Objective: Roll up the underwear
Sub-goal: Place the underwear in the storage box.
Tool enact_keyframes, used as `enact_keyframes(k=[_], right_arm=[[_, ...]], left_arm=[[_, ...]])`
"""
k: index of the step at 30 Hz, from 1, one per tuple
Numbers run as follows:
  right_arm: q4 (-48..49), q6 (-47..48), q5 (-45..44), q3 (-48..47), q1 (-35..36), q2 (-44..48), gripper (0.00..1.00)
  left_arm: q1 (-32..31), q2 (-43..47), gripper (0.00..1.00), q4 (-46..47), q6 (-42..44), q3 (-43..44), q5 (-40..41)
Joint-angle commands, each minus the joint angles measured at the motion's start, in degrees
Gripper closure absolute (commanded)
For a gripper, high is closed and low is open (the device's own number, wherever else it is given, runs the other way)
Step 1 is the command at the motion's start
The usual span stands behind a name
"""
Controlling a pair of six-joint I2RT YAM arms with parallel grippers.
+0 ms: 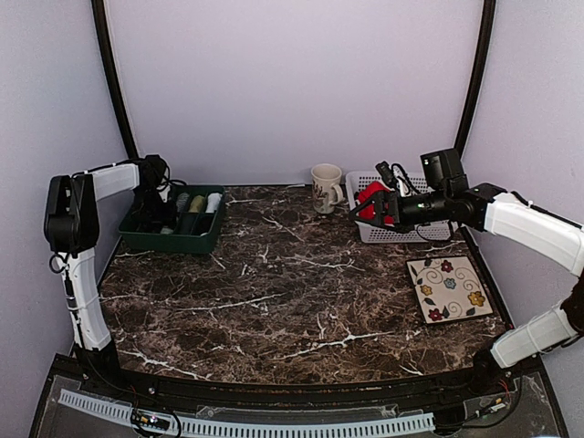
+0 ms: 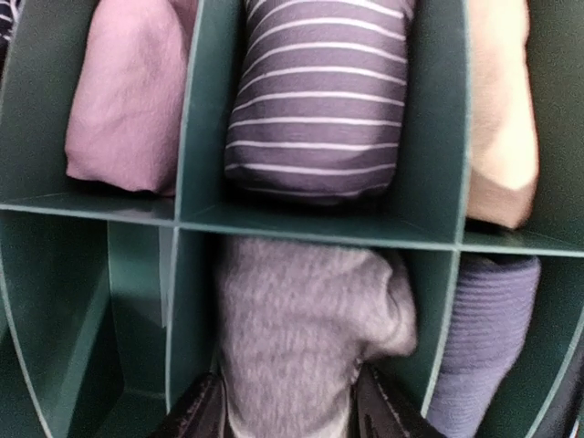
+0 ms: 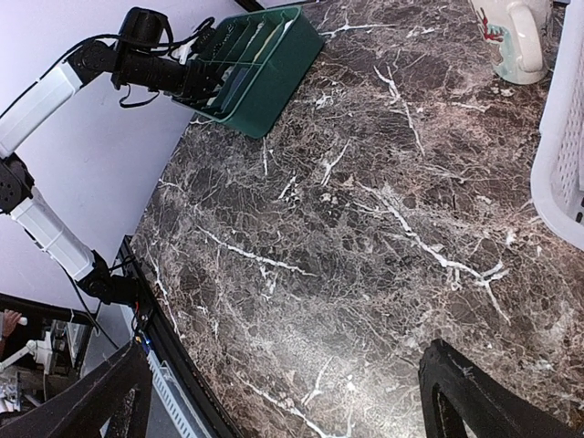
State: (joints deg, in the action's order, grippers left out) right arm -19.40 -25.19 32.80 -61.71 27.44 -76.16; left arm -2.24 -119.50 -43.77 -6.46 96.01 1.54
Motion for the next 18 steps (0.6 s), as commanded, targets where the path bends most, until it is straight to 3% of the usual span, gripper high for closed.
enact_keyframes(k=[1, 7, 9, 11, 18], right_arm=[[1.9, 0.1, 0.6, -1.2, -0.4, 1.4, 0.0], [2.2, 0.9, 0.7, -2.1, -0.4, 1.2, 0.0], [2.1, 1.2, 0.7, -2.8, -0.4, 1.0, 0.0], [1.9, 1.7, 0.7, -3.8, -0.5, 0.7, 0.0], [0.5, 3.3, -0.3, -8.9, -1.5, -0.3, 0.0]], left_arm=[[-0.1, 3.4, 0.44, -6.0, -0.1, 1.9, -1.5], [-0.8, 6.0, 0.37, -8.2, 0.8, 7.1, -1.1], [-1.2, 7.0, 0.28, -9.1, 1.6, 9.2, -1.2], [-1.7, 9.6, 0.09, -7.7, 1.5, 8.2, -3.2], [-9.8, 16.5, 0.05, -5.2, -1.2, 6.4, -0.6]])
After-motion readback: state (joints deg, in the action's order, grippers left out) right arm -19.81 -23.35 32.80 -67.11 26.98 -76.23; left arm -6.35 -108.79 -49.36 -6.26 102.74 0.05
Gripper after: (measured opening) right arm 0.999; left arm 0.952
